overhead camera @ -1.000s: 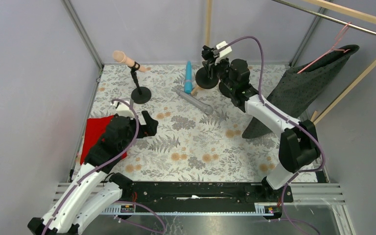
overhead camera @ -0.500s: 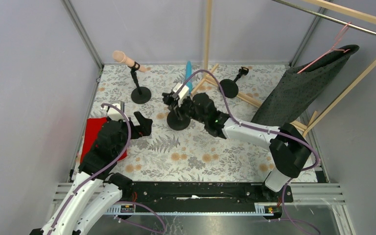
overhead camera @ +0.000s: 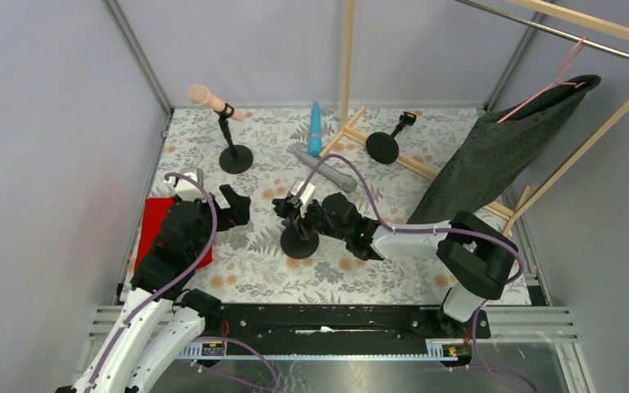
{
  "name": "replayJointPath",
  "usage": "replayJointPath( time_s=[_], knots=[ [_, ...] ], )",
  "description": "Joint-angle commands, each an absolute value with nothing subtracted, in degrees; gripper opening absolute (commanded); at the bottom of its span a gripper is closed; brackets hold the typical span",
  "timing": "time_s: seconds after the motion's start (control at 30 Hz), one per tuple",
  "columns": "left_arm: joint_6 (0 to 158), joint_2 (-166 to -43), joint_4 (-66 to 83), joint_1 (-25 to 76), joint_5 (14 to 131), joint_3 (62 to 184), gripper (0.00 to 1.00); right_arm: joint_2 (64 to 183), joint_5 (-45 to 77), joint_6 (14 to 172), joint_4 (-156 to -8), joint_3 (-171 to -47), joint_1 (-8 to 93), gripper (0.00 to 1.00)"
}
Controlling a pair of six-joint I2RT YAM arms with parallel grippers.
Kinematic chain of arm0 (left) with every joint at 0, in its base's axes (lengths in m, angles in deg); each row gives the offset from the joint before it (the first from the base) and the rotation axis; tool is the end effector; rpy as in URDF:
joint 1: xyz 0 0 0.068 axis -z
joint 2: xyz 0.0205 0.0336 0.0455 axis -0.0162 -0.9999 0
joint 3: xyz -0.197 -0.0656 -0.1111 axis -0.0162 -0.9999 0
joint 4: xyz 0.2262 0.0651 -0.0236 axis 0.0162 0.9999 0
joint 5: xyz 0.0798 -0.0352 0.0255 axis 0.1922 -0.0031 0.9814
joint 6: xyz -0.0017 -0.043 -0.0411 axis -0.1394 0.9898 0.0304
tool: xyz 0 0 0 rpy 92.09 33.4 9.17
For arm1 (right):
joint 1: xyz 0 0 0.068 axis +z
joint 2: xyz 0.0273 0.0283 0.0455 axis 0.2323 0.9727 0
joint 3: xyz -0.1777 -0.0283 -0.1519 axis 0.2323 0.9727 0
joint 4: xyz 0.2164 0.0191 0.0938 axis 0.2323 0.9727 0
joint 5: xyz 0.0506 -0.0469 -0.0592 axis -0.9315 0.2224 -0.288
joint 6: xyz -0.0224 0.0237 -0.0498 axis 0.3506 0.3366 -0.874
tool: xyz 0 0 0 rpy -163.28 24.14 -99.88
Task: Attach the microphones to the stand
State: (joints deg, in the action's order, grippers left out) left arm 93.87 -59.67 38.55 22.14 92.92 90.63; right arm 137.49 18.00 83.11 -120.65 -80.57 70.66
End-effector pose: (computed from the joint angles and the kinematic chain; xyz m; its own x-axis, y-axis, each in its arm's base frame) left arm 0.1330 -0.0468 0.2847 -0.3534 -0.3212 -0.8786 0.0499 0.9314 -0.3606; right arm 0.1837 0.2941 0.1970 -0.0390 -0.1645 -0.9856 -0.8966 0.4411 -0.0381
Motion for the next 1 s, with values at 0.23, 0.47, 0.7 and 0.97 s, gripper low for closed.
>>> replayJointPath(
  time_s=[0.23,0.47,0.7,0.97],
  knots=[
    [93.1,-60.4,36.0,20.8,92.3,90.1,0.99,134.0,15.9,81.6,-126.7,-77.6,71.1,0.69],
    [93.1,-60.6,35.9,20.4,91.8,90.0,0.99,123.5,18.1,79.8,-119.1,-71.1,71.1,0.72],
    [92.9,-60.9,35.6,19.7,90.6,89.9,0.99,113.0,31.1,78.6,-108.9,-66.8,71.1,0.73],
    [92.8,-60.9,35.6,19.5,90.5,89.9,0.99,114.7,44.9,92.1,-98.8,-73.4,64.1,0.77]
  ],
)
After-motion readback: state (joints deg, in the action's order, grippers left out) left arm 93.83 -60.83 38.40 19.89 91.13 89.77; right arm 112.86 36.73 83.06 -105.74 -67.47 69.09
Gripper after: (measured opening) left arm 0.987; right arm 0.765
